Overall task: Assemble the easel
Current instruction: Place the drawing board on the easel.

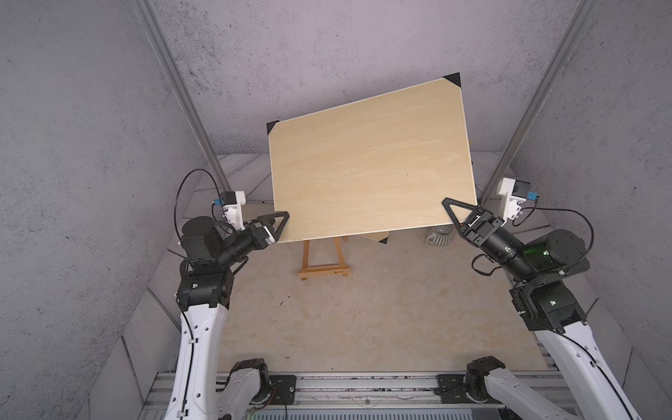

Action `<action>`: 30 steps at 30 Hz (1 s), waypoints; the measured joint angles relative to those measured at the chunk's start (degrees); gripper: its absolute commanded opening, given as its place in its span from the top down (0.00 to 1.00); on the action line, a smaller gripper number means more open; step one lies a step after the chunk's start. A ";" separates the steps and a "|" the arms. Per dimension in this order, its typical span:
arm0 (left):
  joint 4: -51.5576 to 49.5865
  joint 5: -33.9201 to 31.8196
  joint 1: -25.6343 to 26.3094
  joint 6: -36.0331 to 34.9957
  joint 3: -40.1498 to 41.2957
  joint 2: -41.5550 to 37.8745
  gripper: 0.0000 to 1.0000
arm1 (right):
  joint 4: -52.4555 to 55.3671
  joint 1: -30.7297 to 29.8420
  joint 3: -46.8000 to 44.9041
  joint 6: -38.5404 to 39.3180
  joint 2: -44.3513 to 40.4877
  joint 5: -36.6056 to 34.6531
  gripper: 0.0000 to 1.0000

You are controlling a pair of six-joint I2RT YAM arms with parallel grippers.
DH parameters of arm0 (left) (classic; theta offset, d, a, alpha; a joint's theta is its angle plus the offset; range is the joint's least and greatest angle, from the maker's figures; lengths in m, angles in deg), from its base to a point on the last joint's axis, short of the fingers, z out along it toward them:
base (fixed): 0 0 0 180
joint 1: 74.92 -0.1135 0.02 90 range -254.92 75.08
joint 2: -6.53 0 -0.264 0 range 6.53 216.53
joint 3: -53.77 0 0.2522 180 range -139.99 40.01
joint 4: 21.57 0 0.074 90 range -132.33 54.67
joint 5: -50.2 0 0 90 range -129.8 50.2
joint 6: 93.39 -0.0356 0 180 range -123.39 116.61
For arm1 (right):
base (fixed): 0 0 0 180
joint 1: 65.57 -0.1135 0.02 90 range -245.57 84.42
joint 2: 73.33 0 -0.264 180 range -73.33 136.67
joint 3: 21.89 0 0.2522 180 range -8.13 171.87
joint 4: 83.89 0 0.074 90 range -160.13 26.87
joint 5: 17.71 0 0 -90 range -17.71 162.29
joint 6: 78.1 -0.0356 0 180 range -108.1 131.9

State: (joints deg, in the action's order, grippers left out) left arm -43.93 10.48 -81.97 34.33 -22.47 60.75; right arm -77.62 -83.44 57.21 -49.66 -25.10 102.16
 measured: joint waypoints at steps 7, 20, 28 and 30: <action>10.78 7.04 -2.67 4.90 0.55 1.38 0.29 | -5.46 0.00 -3.26 -3.04 0.81 1.81 1.00; 19.58 10.93 -4.17 10.91 3.34 3.63 0.52 | -10.71 0.28 -10.14 -5.44 0.98 3.19 1.00; 19.04 11.67 -4.83 13.40 3.65 3.56 0.75 | -10.71 0.57 -11.39 -3.93 0.15 4.11 0.94; 18.67 11.96 -4.85 13.75 3.85 3.54 0.76 | -10.27 0.59 -11.65 -3.67 -0.04 4.09 0.92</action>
State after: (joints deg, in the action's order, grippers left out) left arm -25.26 22.44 -86.82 48.08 -18.62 64.29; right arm -87.89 -82.85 45.56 -53.33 -25.15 106.24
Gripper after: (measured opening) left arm 0.327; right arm 0.116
